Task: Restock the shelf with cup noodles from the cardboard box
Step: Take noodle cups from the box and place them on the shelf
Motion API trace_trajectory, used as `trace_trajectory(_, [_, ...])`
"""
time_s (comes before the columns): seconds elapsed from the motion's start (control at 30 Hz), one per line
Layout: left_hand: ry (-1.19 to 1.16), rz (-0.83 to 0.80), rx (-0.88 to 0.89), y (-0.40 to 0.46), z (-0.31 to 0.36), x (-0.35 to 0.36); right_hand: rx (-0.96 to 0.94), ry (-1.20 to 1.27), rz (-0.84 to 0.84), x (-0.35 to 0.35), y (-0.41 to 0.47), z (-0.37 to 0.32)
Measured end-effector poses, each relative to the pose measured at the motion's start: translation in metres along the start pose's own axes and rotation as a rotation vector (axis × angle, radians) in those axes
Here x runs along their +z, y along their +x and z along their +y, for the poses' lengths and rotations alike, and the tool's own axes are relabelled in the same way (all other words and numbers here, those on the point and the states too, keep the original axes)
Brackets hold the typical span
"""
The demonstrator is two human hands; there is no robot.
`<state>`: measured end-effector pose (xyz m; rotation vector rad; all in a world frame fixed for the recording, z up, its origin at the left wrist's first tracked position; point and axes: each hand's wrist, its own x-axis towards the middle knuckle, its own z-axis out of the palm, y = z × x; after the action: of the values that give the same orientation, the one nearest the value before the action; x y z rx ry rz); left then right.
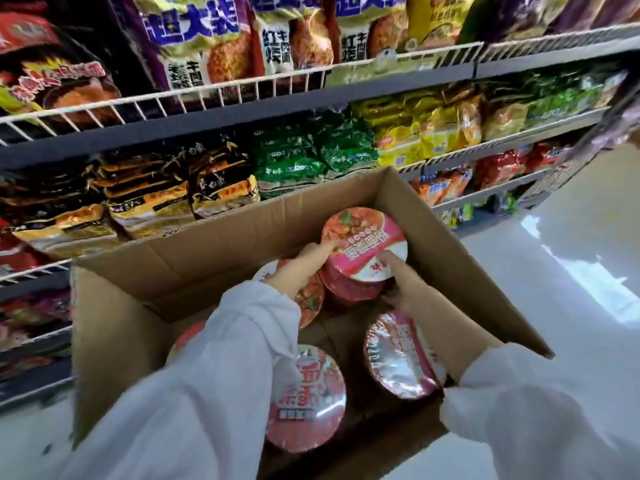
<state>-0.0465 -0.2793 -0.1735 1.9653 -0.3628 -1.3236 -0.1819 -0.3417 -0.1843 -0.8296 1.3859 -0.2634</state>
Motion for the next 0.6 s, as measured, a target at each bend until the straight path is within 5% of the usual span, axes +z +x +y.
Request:
trace_trajectory(0.2, [-0.187, -0.074, -0.077, 0.004, 0.000, 0.009, 0.069, 0.008, -0.184, -0.012, 0.012, -0.012])
trace_trajectory(0.6, [-0.373, -0.031, -0.021, -0.016, 0.007, 0.013, -0.029, -0.081, -0.149, -0.017, -0.021, -0.035])
